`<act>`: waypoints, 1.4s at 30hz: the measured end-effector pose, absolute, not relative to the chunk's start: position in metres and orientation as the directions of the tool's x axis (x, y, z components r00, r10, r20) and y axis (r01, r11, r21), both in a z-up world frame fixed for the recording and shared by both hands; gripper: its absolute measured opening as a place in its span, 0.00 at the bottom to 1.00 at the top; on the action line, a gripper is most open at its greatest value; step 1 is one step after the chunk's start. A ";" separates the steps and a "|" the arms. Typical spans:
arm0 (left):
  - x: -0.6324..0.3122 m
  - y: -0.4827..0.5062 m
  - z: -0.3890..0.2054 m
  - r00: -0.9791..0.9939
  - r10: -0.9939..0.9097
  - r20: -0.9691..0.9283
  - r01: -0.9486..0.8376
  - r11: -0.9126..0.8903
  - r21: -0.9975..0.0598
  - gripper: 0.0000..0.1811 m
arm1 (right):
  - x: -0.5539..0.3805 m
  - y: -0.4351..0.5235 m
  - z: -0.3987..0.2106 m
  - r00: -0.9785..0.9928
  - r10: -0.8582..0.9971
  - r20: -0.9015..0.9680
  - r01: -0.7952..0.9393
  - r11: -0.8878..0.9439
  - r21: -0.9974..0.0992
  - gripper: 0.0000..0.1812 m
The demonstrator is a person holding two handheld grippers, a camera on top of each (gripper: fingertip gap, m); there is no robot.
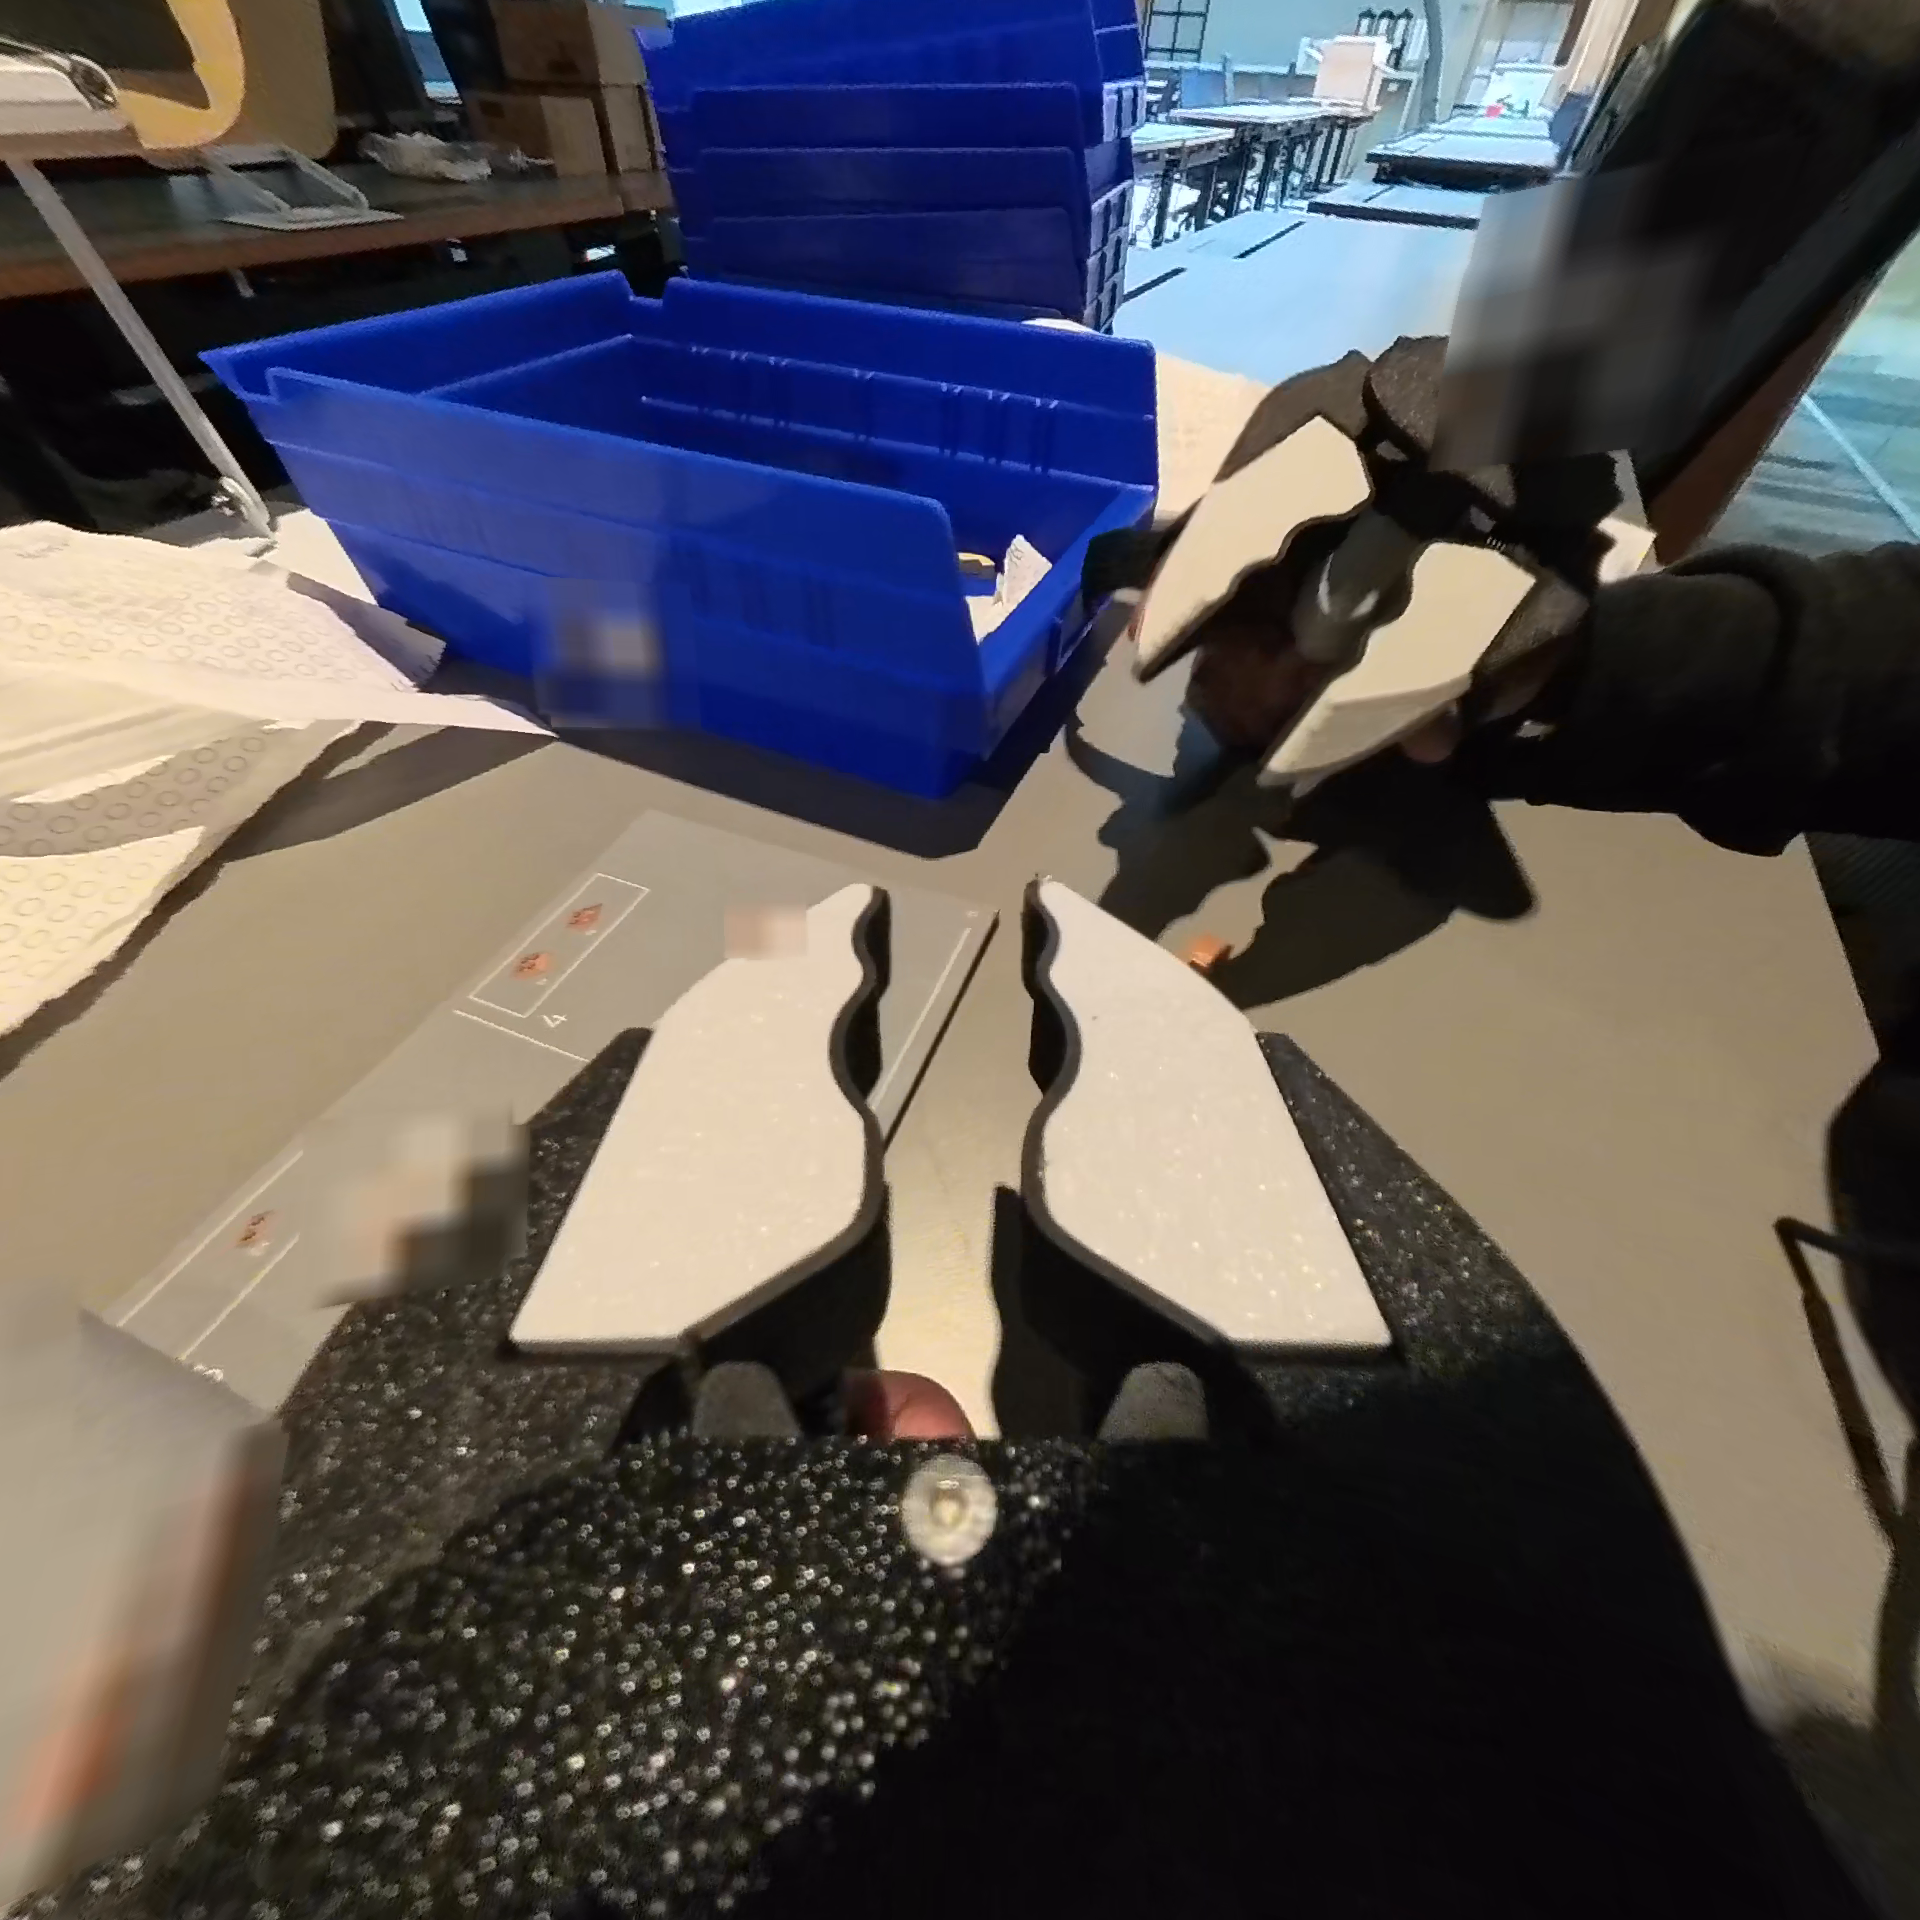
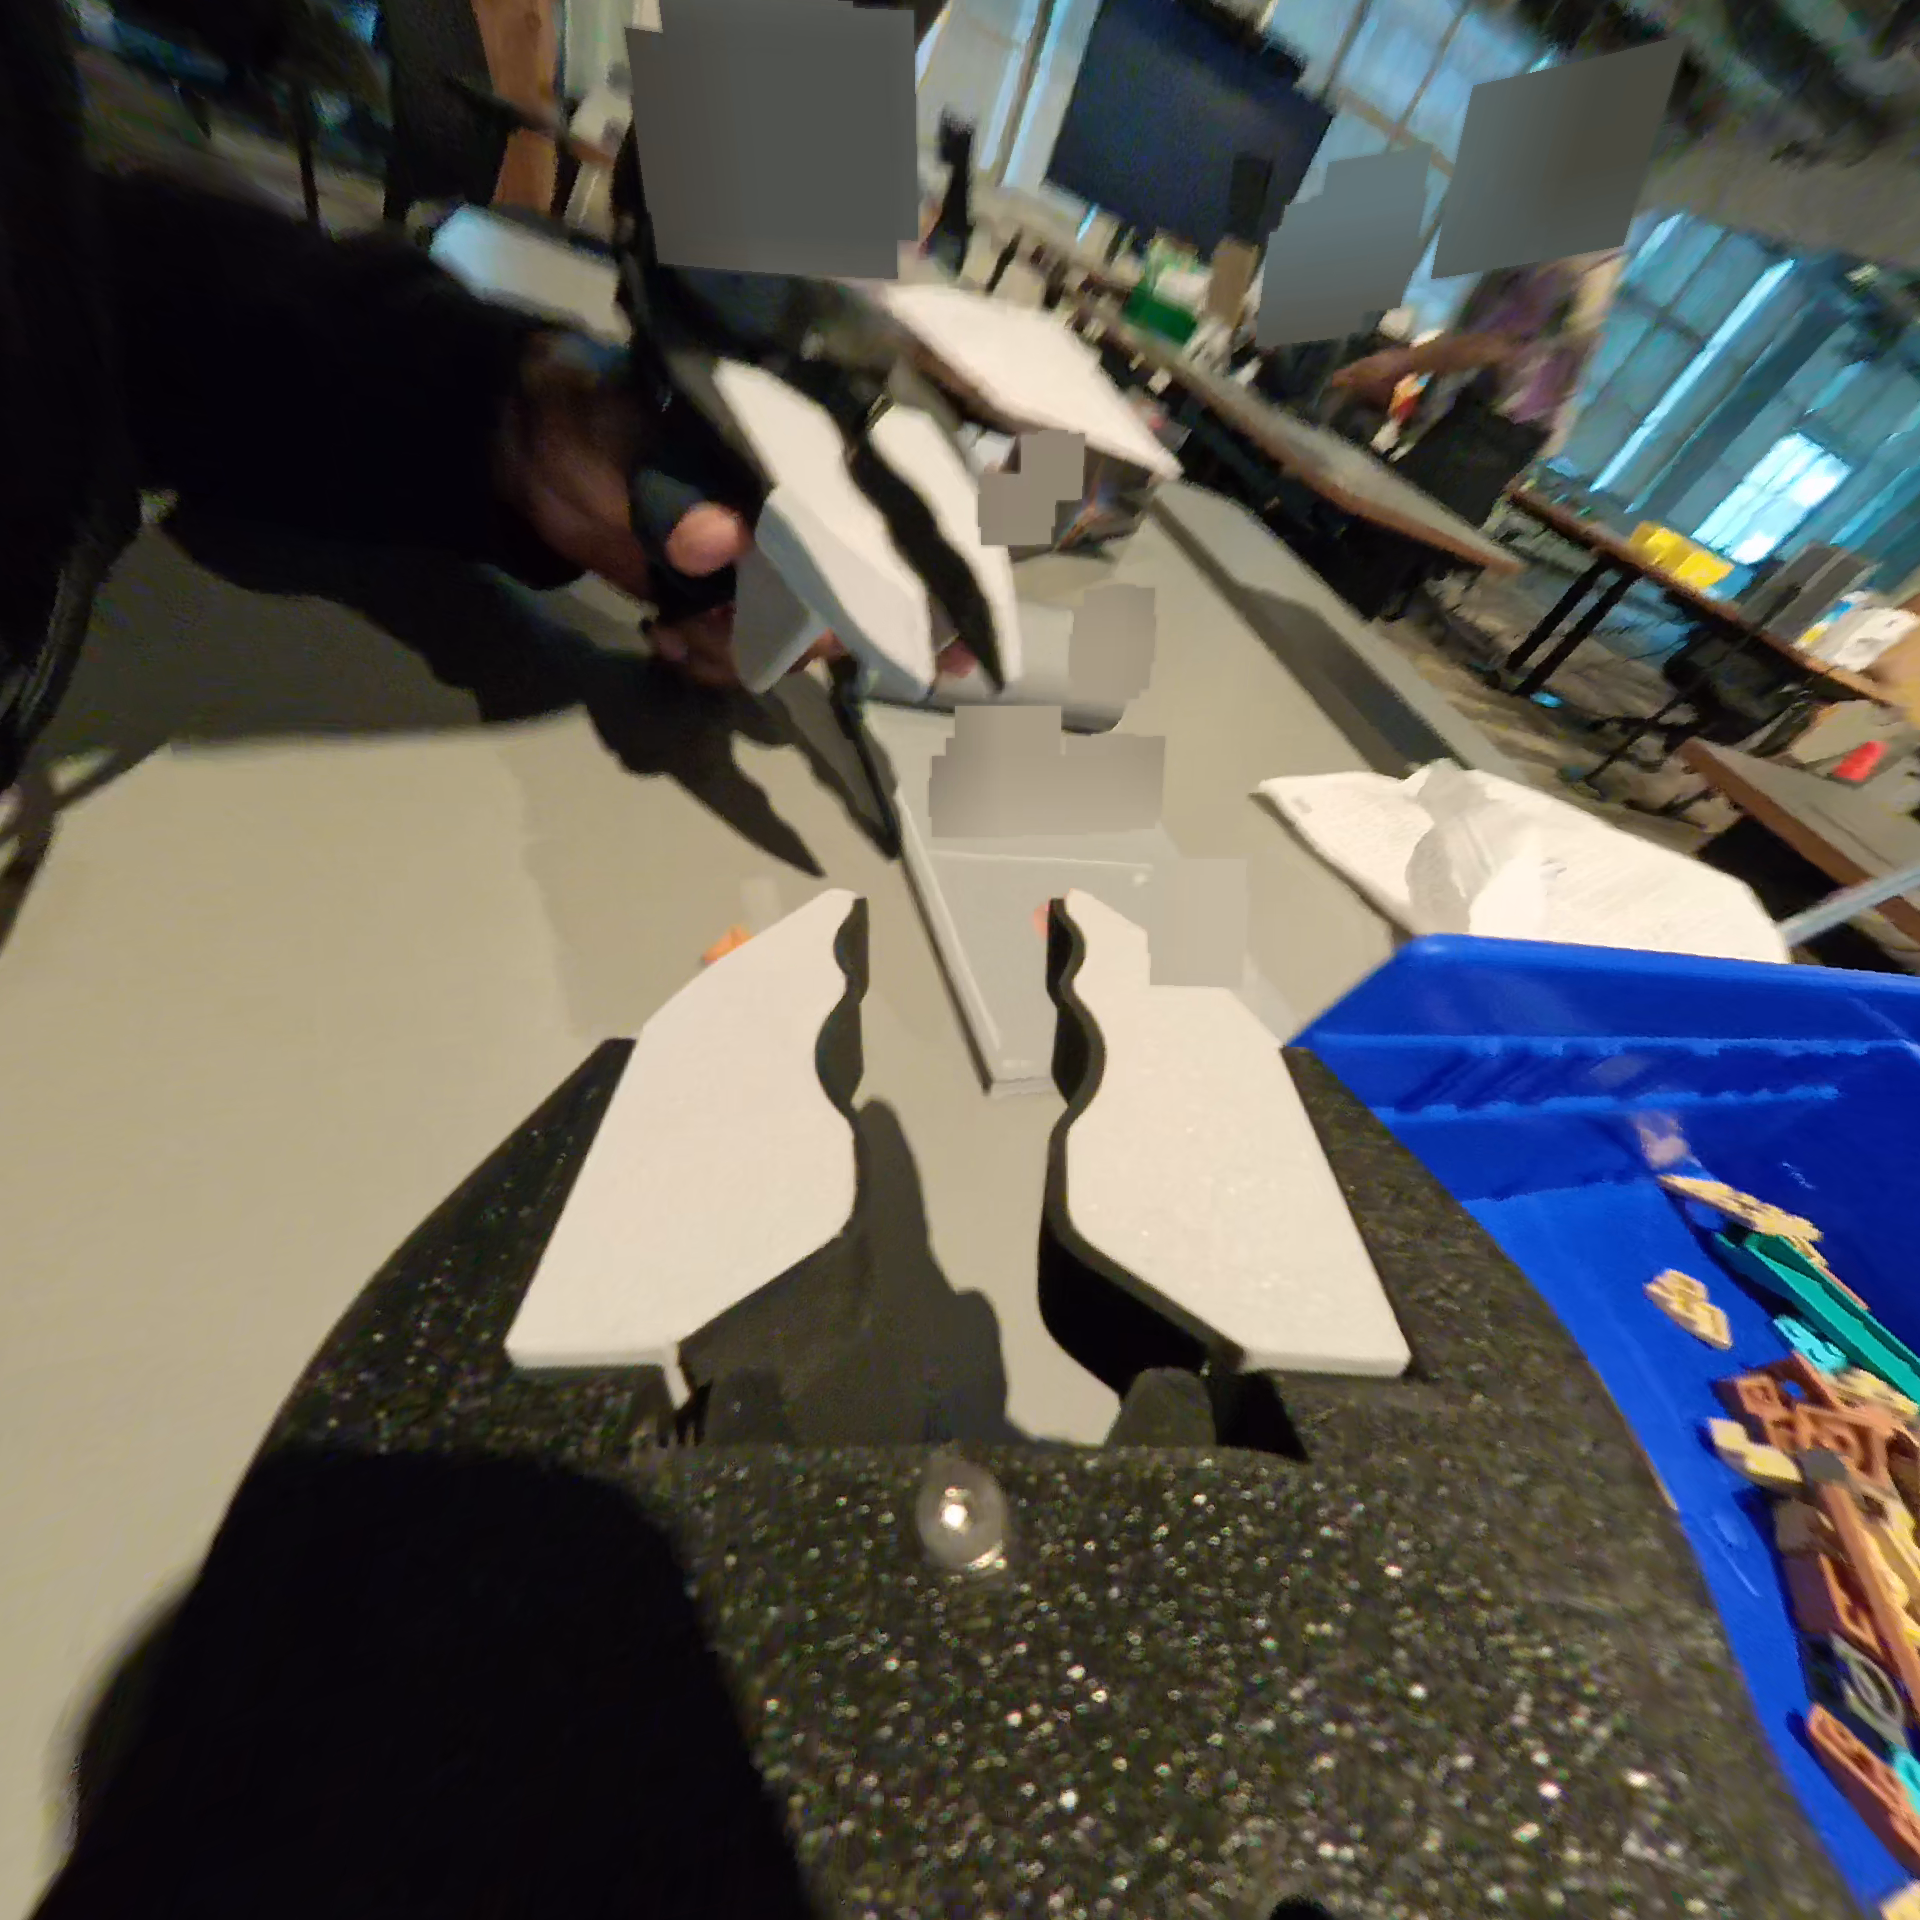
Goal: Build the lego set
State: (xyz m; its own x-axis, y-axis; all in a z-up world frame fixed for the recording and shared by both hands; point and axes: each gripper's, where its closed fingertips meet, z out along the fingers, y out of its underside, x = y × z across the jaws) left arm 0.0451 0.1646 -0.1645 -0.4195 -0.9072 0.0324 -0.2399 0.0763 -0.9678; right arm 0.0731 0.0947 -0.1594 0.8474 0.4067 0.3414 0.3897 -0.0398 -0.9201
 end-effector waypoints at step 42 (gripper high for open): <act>0.040 0.121 -0.222 -0.351 -0.935 0.053 -0.583 0.174 -0.793 0.17 | 0.064 0.089 -0.199 0.925 0.378 0.030 0.204 -0.429 -0.880 0.17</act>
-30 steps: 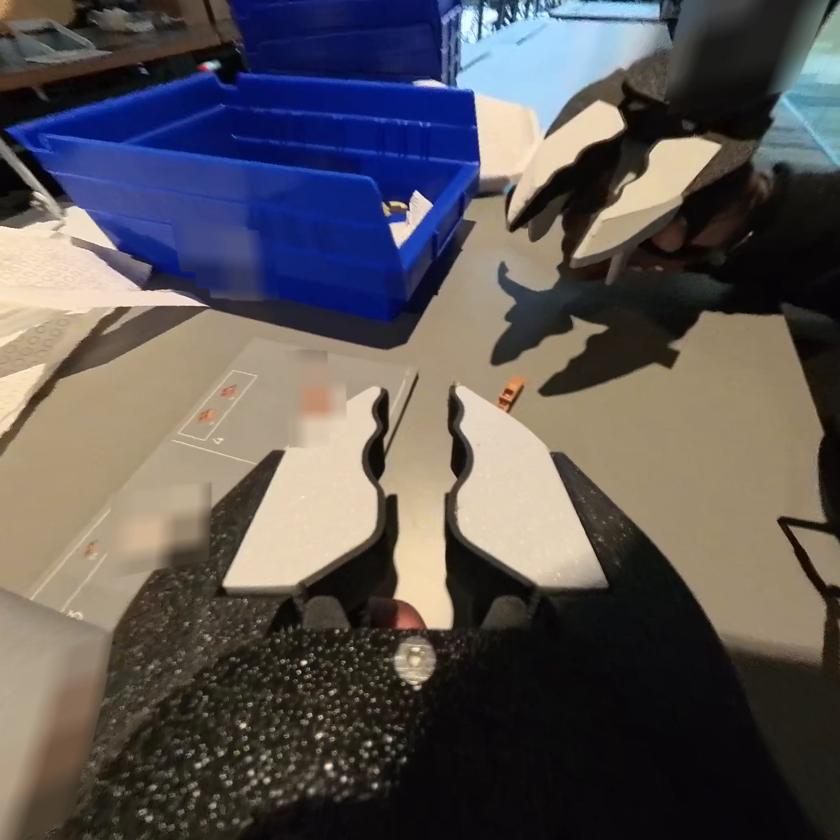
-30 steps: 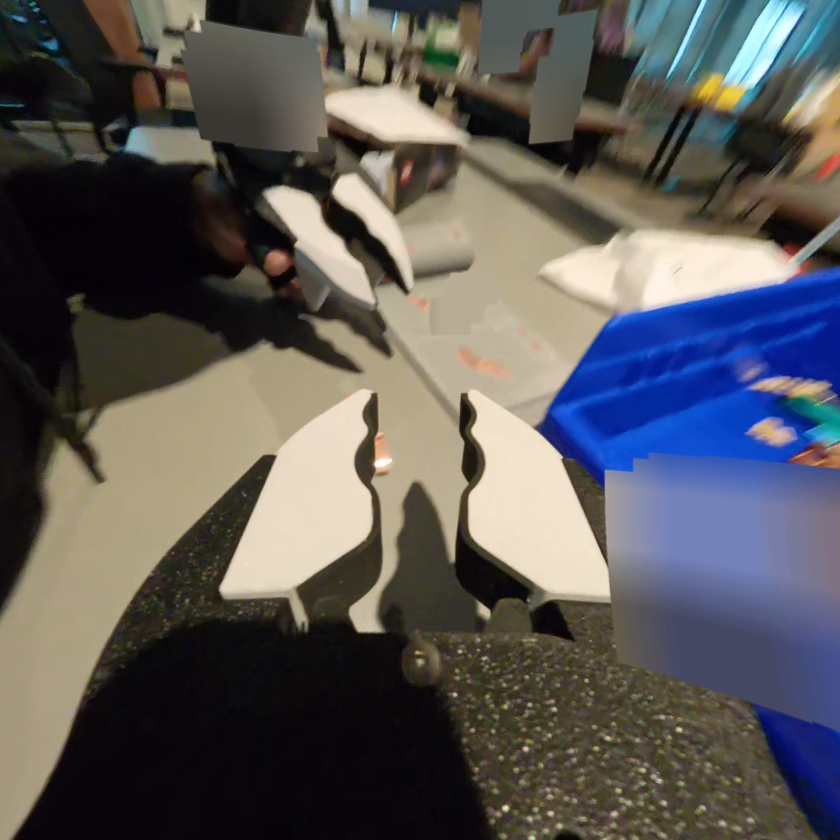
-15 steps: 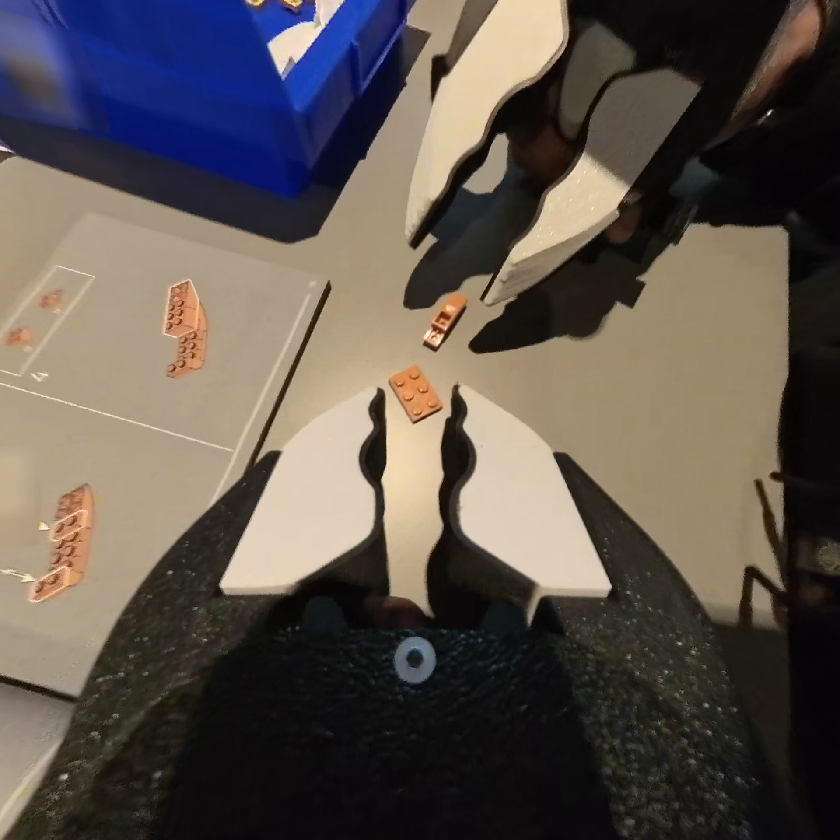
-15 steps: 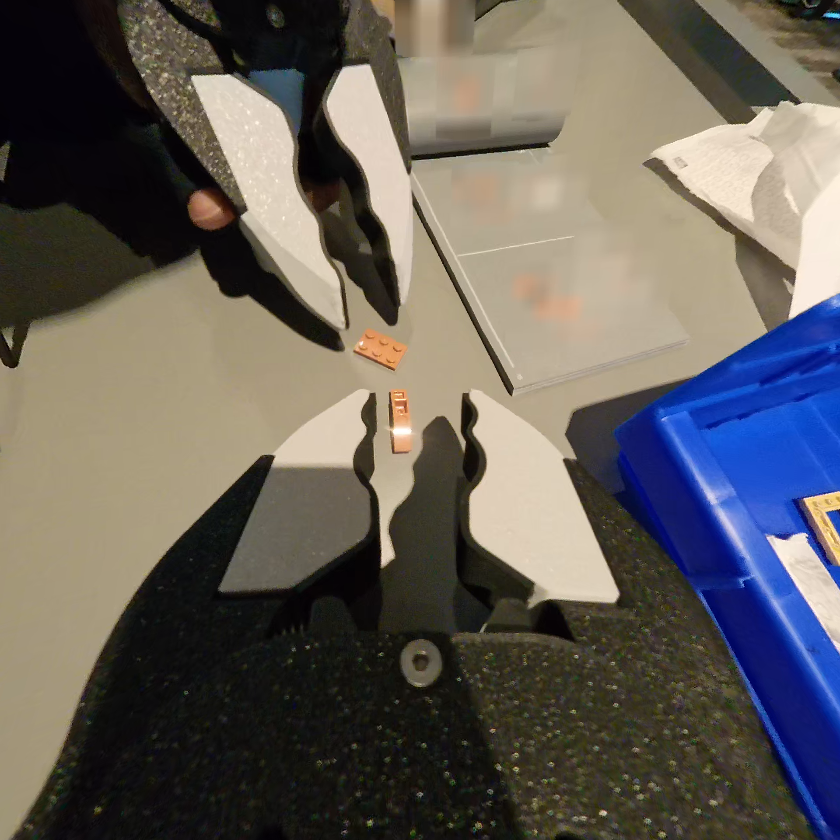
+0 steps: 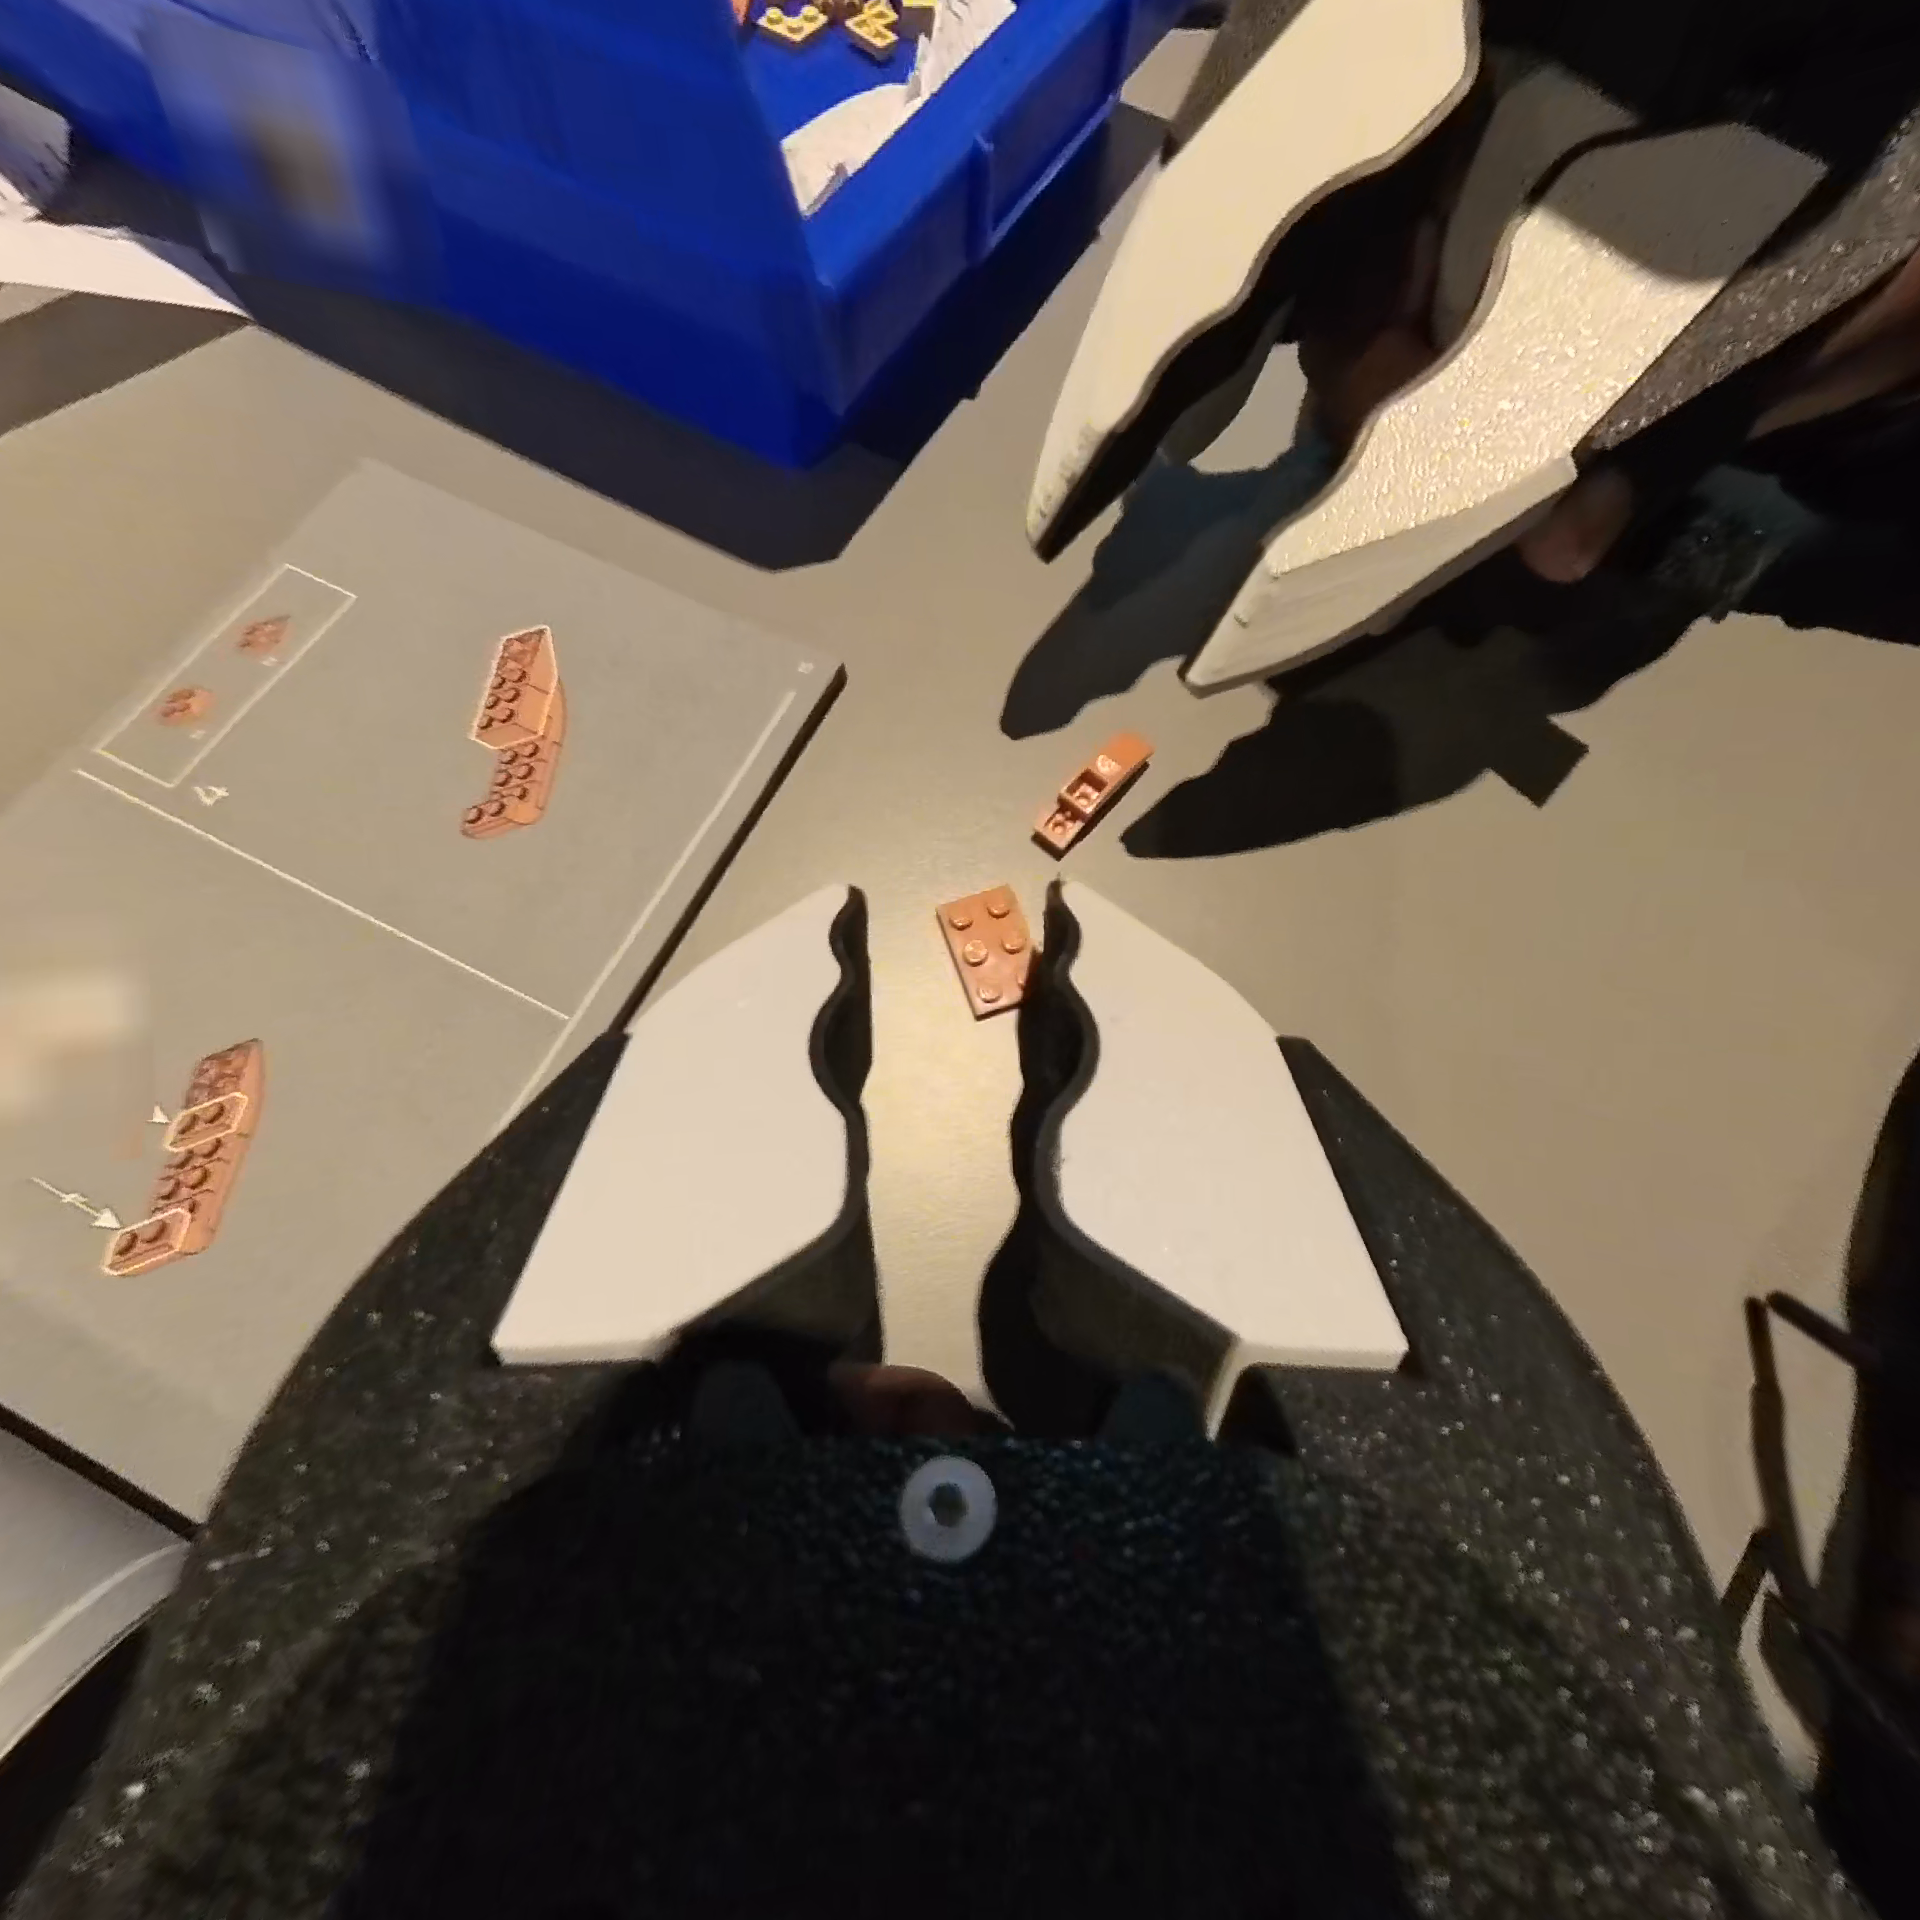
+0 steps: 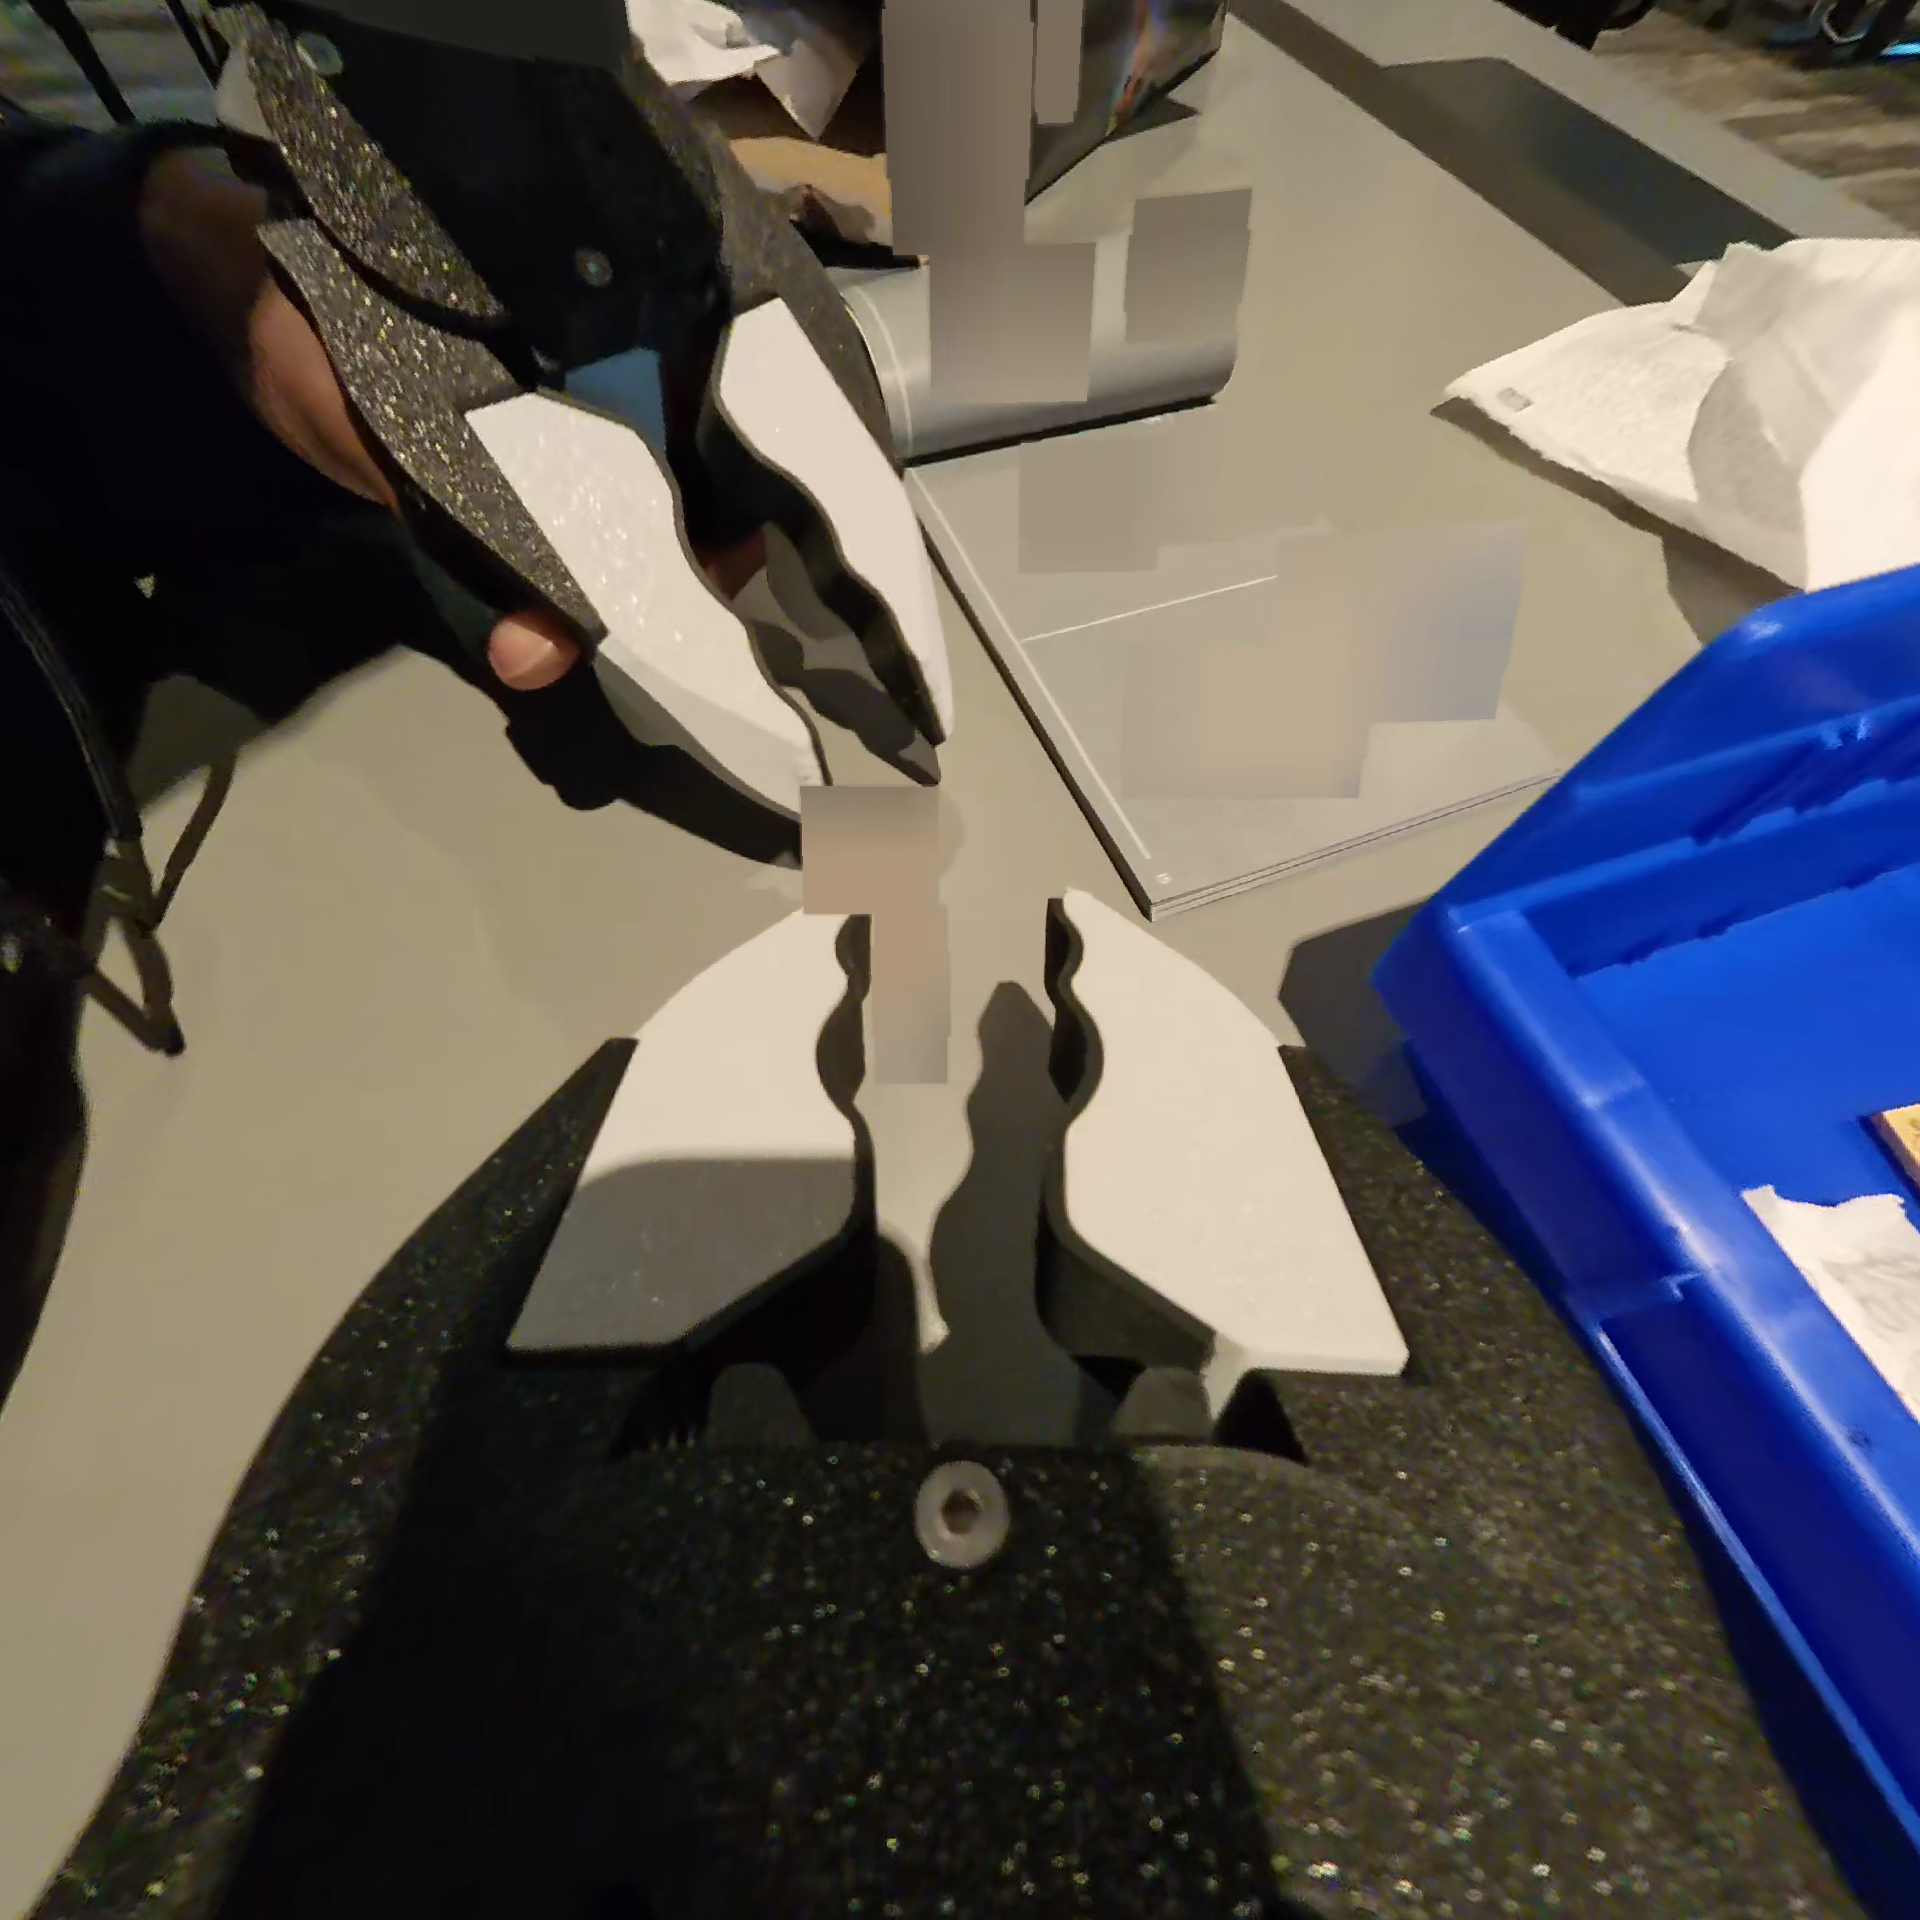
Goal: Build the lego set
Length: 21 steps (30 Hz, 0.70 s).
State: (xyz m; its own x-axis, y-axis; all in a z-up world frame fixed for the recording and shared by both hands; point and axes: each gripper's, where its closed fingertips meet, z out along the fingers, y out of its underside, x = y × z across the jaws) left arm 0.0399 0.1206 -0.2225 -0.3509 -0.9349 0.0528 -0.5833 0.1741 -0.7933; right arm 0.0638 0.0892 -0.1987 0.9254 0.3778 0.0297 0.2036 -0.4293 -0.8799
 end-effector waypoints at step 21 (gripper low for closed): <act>0.037 0.123 -0.220 -0.347 -0.930 0.117 -0.588 0.119 -0.800 0.18 | 0.060 0.089 -0.200 0.918 0.394 0.052 0.233 -0.426 -0.874 0.18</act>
